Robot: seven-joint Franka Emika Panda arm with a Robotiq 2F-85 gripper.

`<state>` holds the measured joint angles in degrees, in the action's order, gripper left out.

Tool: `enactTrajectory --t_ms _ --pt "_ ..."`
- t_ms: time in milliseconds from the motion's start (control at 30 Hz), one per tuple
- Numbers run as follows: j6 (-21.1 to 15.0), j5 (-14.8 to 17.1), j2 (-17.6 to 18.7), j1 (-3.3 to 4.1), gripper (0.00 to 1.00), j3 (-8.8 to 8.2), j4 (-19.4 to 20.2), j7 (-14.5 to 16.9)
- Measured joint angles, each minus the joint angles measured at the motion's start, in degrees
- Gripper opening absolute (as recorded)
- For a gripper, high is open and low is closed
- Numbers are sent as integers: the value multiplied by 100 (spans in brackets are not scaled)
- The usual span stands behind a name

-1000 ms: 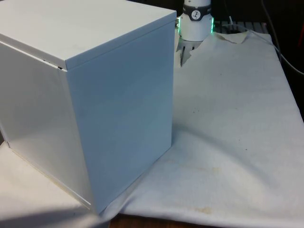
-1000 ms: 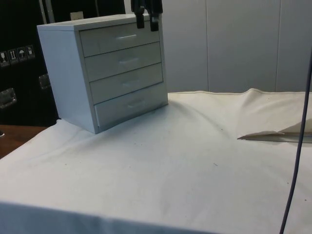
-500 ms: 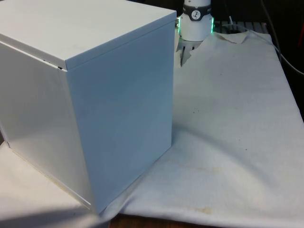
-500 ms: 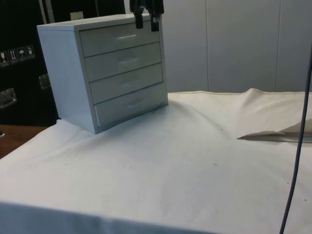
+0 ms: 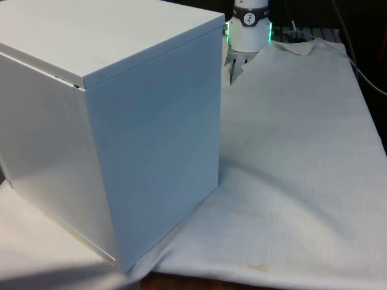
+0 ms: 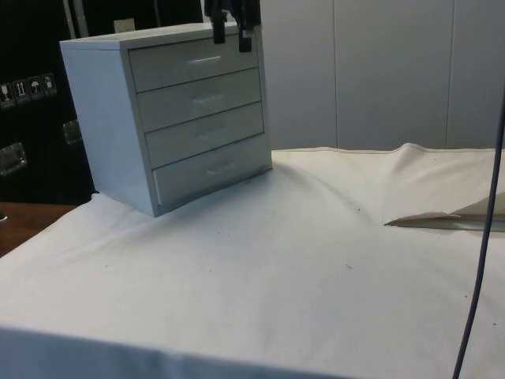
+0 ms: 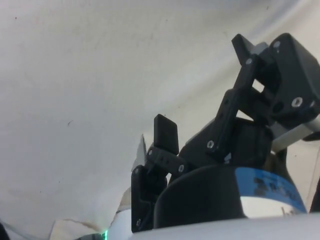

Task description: Open the drawer, then close it.

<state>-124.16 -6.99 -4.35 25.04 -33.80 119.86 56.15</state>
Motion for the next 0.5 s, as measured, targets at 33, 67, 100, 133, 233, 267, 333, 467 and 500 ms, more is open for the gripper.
enactTrajectory --t_ms 33,67,100,133,233,267,333,467,500 --pt "-52 -29 -6 0 100 0 23 -11" --pt "-103 -52 -11 0 100 0 40 -23" --pt "-149 -86 -17 0 100 0 57 -40" --pt "-149 -86 -17 0 100 0 57 -40" --pt "-338 -212 -34 0 100 0 120 -103" --pt "-384 -241 -34 0 100 0 138 -120" --pt "-481 -292 -46 0 100 0 178 -149" --pt "-670 -424 -69 -6 100 0 252 -223" --pt "-670 -424 -69 -6 100 0 252 -223"
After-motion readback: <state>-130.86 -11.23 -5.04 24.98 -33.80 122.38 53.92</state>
